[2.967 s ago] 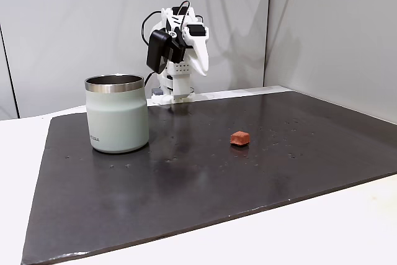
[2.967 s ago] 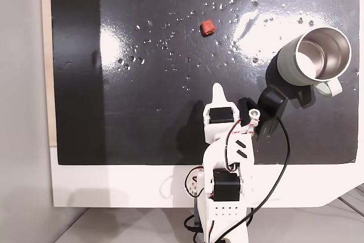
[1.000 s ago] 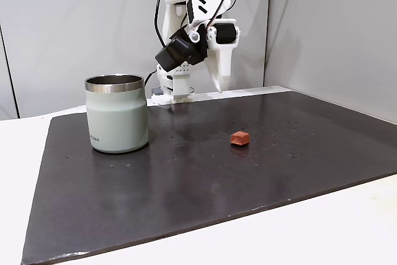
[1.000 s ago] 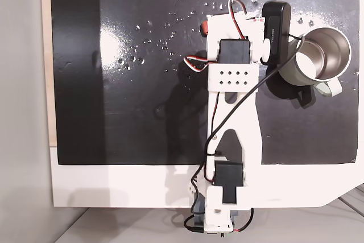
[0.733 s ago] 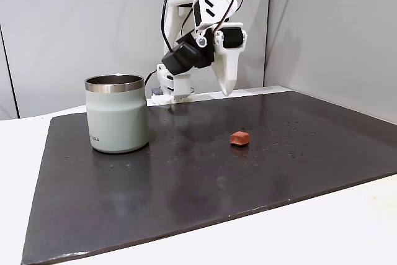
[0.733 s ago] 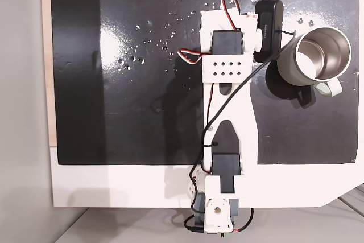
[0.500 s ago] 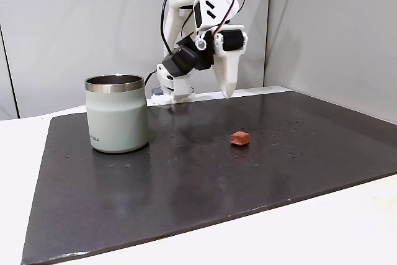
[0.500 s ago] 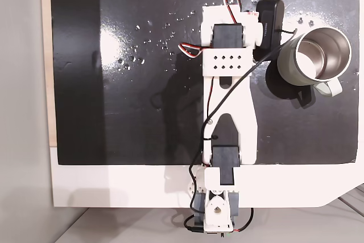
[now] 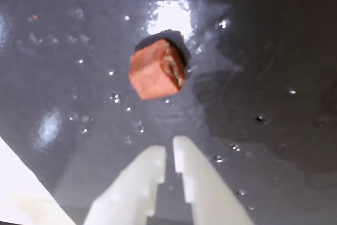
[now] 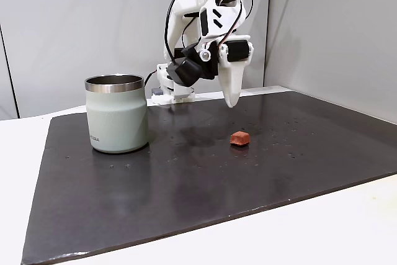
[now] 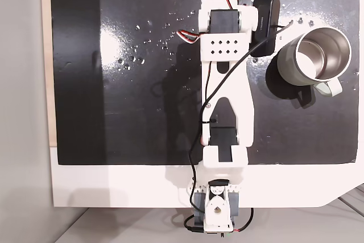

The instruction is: Grasp a cube and put it in the cup.

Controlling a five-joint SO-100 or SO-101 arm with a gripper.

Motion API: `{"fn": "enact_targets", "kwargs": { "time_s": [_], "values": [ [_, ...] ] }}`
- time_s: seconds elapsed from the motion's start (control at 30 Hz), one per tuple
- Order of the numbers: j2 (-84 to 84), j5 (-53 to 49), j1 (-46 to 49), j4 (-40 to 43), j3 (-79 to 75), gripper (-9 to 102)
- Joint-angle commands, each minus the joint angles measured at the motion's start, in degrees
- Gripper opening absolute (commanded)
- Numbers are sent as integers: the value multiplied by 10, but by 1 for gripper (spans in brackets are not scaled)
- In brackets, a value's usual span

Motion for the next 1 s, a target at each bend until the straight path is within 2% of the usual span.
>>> {"fn": "enact_targets", "kwargs": {
  "time_s": [0.0, 0.5, 0.97],
  "values": [
    [-4, 9, -3, 14, -59, 3],
    [-113, 14, -4, 116, -239, 26],
    [-152, 7, -11, 136, -258, 29]
  ]
}}
